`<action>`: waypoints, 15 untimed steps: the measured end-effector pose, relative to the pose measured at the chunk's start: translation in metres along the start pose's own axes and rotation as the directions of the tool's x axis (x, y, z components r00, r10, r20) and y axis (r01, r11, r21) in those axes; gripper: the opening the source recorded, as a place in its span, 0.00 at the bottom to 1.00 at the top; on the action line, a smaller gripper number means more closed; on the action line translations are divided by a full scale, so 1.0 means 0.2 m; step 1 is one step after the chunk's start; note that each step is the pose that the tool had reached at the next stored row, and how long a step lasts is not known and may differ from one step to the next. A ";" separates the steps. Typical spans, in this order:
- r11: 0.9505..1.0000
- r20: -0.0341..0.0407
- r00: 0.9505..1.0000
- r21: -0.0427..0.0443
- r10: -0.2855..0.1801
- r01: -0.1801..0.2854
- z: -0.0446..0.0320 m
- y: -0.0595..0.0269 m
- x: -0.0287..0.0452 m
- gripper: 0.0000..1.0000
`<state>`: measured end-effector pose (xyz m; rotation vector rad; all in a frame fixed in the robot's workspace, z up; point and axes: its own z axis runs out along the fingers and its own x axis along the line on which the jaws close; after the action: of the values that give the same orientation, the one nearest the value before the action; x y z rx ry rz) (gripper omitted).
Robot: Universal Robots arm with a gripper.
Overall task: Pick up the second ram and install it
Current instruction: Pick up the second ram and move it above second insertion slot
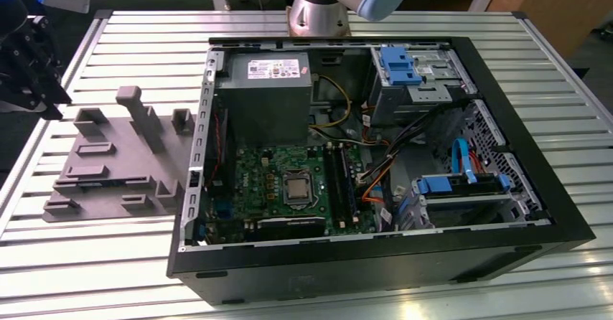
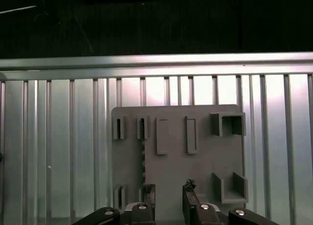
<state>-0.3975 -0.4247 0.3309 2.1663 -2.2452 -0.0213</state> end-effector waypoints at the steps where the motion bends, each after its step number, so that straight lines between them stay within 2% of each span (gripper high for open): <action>1: 1.000 0.000 1.000 0.000 0.000 0.000 0.002 0.000 0.000 0.36; 15: 1.000 0.000 1.000 0.000 0.000 0.000 0.028 0.002 0.001 0.36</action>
<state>-0.3980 -0.4248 0.3252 2.1659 -2.2457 -0.0212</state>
